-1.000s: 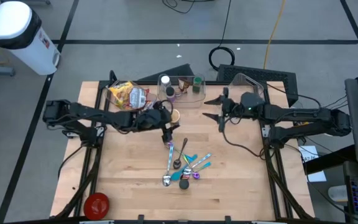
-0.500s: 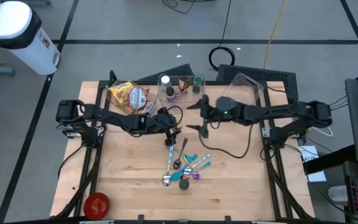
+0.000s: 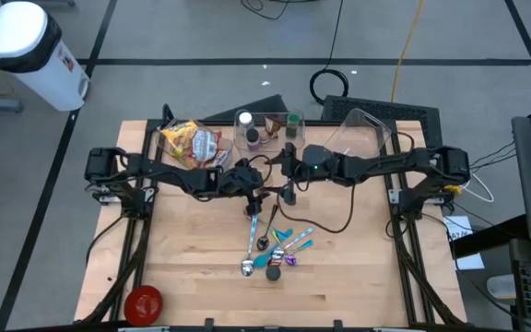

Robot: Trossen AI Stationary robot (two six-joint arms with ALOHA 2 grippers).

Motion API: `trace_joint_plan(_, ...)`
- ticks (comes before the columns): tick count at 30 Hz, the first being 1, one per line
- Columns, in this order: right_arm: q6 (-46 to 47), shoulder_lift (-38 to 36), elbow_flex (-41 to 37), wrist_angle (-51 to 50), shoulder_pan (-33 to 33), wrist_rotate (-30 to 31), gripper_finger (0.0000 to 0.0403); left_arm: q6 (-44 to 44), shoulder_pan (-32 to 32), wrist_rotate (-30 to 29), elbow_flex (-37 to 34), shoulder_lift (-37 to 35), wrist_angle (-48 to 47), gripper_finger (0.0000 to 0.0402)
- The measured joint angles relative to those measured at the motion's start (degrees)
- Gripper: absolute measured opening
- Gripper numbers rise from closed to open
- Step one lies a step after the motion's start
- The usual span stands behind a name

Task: Pick & Place Food Item
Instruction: Put the golden seasoning bottle into the middle transparent bin

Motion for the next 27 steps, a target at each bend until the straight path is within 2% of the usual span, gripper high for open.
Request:
trace_joint_plan(3, 0.0, 0.0, 0.0, -0.1, -0.3, 0.2, 0.0373, 0.5, -0.4, -0.4, 0.0, 0.0, 0.7, 0.0302)
trace_joint_plan(6, 0.0, -0.1, 0.0, -0.5, -0.2, -0.1, 0.0373, 0.9, -0.5, -0.5, 0.0, 0.0, 1.3, 0.0283)
trace_joint_plan(13, 2.4, 0.0, 0.0, -1.4, -0.2, -3.0, 0.0368, 1.1, -0.8, 0.5, 0.0, 0.0, 2.3, 0.0281)
trace_joint_plan(19, 4.6, 0.0, 0.0, -1.1, -0.9, -3.6, 0.0322, 1.0, -0.9, 0.3, 0.0, 0.0, 2.9, 0.0311)
trace_joint_plan(24, 4.6, 0.0, 0.0, -1.1, -0.9, -3.8, 0.0262, 0.0, -0.9, 0.3, 0.0, 0.0, 3.1, 0.0294)
trace_joint_plan(27, 4.7, -0.3, 0.0, -1.3, -0.9, -3.9, 0.0261, -1.3, -0.9, 0.5, 0.0, -0.1, 3.4, 0.029)
